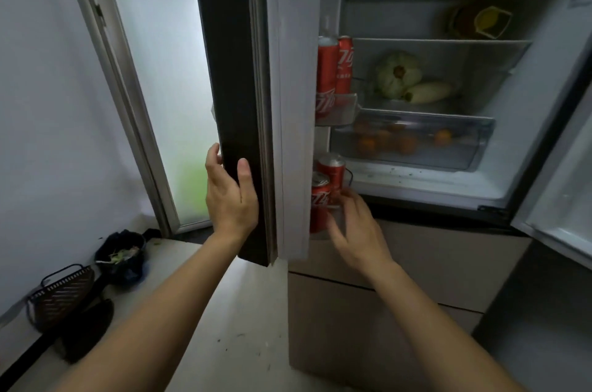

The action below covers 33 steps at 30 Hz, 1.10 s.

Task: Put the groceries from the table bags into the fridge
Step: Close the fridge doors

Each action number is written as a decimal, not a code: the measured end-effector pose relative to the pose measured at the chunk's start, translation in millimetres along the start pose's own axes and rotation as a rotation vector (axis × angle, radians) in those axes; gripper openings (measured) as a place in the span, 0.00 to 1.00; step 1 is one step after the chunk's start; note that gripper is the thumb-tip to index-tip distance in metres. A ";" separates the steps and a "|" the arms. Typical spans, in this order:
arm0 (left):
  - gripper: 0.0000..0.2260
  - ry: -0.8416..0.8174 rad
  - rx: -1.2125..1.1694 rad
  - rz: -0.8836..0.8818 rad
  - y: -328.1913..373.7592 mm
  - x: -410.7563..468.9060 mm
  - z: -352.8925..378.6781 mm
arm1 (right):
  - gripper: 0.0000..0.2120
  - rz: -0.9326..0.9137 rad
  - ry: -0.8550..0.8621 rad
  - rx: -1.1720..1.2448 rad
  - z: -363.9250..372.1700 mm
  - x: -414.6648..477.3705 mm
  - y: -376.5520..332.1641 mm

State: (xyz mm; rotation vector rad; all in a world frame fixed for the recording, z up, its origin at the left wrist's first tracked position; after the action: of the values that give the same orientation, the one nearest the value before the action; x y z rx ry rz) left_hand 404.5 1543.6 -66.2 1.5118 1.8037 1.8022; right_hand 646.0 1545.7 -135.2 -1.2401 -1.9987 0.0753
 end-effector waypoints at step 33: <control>0.43 -0.490 0.592 0.533 73.8 -37.3 238.0 | 0.33 0.317 -0.015 0.181 -42.6 2.0 170.5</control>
State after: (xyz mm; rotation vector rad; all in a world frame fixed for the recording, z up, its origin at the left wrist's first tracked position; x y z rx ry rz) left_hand 631.5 1651.4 -84.0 2.5727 1.8600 0.8952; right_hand 798.6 1622.7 -175.7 -1.4281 -1.7484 0.4118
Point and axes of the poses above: each hand's wrist, its own x-axis towards the middle knuckle, its own z-axis out of the palm, y = z × x, the point moved 5 cm from there along x, towards the middle knuckle, and after that the axes turned 10 degrees about -z, right-handed, at the moved point
